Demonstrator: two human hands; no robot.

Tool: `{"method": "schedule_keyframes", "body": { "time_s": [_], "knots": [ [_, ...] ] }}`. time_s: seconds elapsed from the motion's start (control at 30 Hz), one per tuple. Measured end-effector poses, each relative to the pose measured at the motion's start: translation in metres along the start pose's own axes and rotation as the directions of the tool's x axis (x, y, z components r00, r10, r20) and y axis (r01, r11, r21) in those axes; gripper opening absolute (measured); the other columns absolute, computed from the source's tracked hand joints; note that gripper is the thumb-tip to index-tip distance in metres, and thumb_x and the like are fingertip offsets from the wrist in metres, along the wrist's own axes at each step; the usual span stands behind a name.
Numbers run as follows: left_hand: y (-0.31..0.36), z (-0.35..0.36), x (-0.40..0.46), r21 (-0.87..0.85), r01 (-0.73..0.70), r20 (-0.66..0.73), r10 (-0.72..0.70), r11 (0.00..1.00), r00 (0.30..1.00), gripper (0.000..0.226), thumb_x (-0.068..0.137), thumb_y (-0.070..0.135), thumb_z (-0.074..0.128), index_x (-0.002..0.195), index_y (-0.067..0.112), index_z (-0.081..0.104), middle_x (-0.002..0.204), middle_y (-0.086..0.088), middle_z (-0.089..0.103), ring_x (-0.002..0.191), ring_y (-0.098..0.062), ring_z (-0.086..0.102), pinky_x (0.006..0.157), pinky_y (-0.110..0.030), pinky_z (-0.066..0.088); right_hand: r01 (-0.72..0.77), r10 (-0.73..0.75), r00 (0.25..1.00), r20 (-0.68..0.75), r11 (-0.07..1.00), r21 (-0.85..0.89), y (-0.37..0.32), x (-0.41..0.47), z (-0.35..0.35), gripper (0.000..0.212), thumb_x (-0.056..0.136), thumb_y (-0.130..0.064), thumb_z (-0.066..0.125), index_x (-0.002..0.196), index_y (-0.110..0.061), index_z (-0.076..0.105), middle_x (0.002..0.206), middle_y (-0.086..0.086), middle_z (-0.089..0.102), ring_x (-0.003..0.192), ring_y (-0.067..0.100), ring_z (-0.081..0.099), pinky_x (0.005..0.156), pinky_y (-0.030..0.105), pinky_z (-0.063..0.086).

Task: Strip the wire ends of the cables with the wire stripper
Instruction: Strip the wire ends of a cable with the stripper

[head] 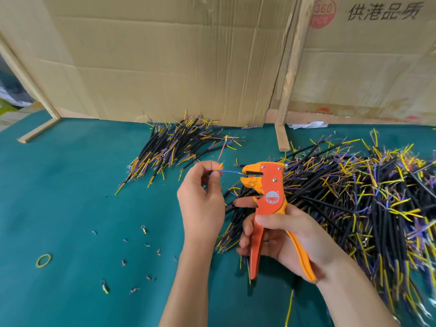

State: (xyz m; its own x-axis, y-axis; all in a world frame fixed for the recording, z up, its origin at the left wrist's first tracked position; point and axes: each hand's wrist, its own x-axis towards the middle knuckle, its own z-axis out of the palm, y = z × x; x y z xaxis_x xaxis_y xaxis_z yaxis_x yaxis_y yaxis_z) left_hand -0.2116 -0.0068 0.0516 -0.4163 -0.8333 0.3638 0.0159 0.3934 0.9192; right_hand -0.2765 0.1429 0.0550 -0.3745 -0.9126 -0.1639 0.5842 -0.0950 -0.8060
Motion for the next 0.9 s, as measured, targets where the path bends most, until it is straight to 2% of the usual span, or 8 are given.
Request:
{"method": "schedule_keyframes", "body": {
  "time_s": [0.07, 0.2, 0.53, 0.73, 0.9],
  "knots": [
    [0.0008, 0.0001, -0.0003, 0.003, -0.009, 0.014, 0.009, 1.0, 1.0, 0.019, 0.096, 0.004, 0.058, 0.093, 0.021, 0.066, 0.08, 0.007, 0.066, 0.068, -0.019, 0.058, 0.065, -0.028, 0.048, 0.01, -0.01, 1.0, 0.021, 1.0, -0.019, 0.0005, -0.0003, -0.0003, 0.056, 0.073, -0.01, 0.078, 0.125, 0.002, 0.065, 0.083, 0.024, 0.06, 0.073, 0.039, 0.065, 0.073, 0.051, 0.057],
    [0.0025, 0.0013, -0.0028, 0.015, -0.027, 0.039, 0.027, 1.0, 0.999, 0.025, 0.096, 0.004, 0.058, 0.09, 0.027, 0.064, 0.084, 0.007, 0.068, 0.07, -0.022, 0.061, 0.069, -0.035, 0.052, 0.022, -0.02, 0.999, 0.039, 0.999, -0.047, 0.0014, 0.0001, -0.0008, 0.053, 0.072, -0.009, 0.079, 0.123, 0.001, 0.066, 0.08, 0.021, 0.057, 0.071, 0.036, 0.062, 0.071, 0.049, 0.057],
    [0.0015, 0.0015, -0.0044, 0.024, -0.041, 0.075, 0.039, 0.999, 0.996, 0.026, 0.095, 0.003, 0.059, 0.089, 0.028, 0.064, 0.08, 0.011, 0.067, 0.066, -0.015, 0.058, 0.063, -0.026, 0.046, 0.008, -0.006, 0.998, 0.066, 1.0, -0.03, 0.0023, 0.0012, -0.0002, 0.039, 0.08, -0.013, 0.077, 0.115, 0.001, 0.068, 0.074, 0.016, 0.053, 0.063, 0.032, 0.055, 0.064, 0.046, 0.054],
    [0.0003, 0.0035, -0.0052, 0.023, -0.048, 0.094, 0.046, 0.999, 0.995, 0.022, 0.094, 0.003, 0.061, 0.09, 0.024, 0.067, 0.078, 0.011, 0.066, 0.065, -0.016, 0.058, 0.062, -0.026, 0.045, 0.016, -0.016, 1.0, 0.007, 1.0, -0.007, 0.0036, 0.0026, 0.0013, 0.024, 0.085, -0.018, 0.074, 0.104, -0.004, 0.071, 0.061, 0.009, 0.042, 0.045, 0.022, 0.043, 0.048, 0.033, 0.044],
    [-0.0007, 0.0025, -0.0048, 0.01, -0.043, 0.088, 0.042, 0.999, 0.995, 0.023, 0.094, 0.003, 0.061, 0.089, 0.025, 0.067, 0.078, 0.009, 0.068, 0.065, -0.015, 0.059, 0.063, -0.024, 0.046, 0.082, -0.08, 0.994, -0.077, 0.996, 0.025, 0.0031, 0.0047, 0.0019, 0.023, 0.076, -0.016, 0.082, 0.096, -0.007, 0.073, 0.052, 0.003, 0.032, 0.033, 0.012, 0.032, 0.036, 0.021, 0.034]
  ]
}}
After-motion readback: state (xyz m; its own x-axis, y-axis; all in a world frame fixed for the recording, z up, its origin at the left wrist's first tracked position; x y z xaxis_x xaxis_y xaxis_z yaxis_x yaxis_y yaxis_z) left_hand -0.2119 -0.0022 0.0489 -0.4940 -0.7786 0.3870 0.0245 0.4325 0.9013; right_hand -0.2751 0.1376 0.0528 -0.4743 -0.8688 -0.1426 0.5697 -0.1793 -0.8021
